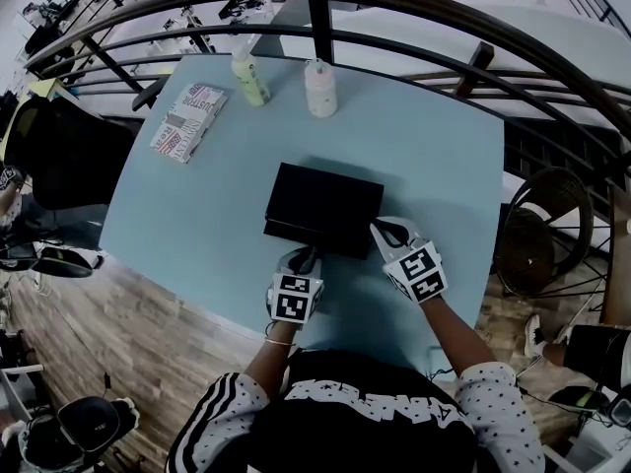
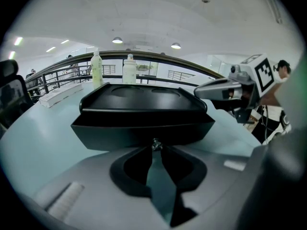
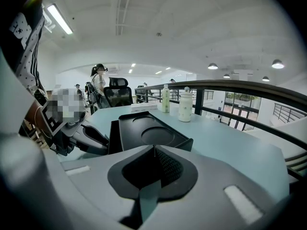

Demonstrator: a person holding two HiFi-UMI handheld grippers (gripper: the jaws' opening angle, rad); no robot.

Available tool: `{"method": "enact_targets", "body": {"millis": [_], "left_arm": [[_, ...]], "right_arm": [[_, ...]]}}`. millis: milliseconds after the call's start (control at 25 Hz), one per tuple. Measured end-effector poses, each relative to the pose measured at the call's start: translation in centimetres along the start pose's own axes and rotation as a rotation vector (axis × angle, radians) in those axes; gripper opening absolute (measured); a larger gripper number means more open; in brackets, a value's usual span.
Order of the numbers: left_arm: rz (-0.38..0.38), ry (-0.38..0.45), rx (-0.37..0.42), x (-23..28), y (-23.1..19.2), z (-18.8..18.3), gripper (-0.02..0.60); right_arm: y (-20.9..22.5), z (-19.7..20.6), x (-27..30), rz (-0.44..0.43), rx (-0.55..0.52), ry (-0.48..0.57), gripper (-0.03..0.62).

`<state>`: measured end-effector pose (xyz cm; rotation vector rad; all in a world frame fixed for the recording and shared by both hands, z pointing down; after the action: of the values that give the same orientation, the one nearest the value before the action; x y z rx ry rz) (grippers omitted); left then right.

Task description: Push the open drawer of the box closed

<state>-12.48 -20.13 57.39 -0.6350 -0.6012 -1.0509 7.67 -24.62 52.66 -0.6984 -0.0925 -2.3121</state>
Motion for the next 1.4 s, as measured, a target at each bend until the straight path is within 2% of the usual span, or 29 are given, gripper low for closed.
{"method": "enact_targets", "body": {"millis": [1400], "left_arm": [[0.014, 0.025, -0.007, 2.0, -0.3, -1.7, 0.0]], "right_arm": [[0.1, 0.1, 0.0, 0.0, 0.001, 0.003, -0.009]]}}
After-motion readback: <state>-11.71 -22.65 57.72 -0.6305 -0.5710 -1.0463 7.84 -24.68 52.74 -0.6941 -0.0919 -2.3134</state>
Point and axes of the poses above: the fingertips, and each gripper's own axes: x forward along the fingers, y to its right, z out of its underside, the point moved 8 cm from there along -x, backward along the fingers, and after that the axes turned 8 degrees about -x, right-handed, at the moved point
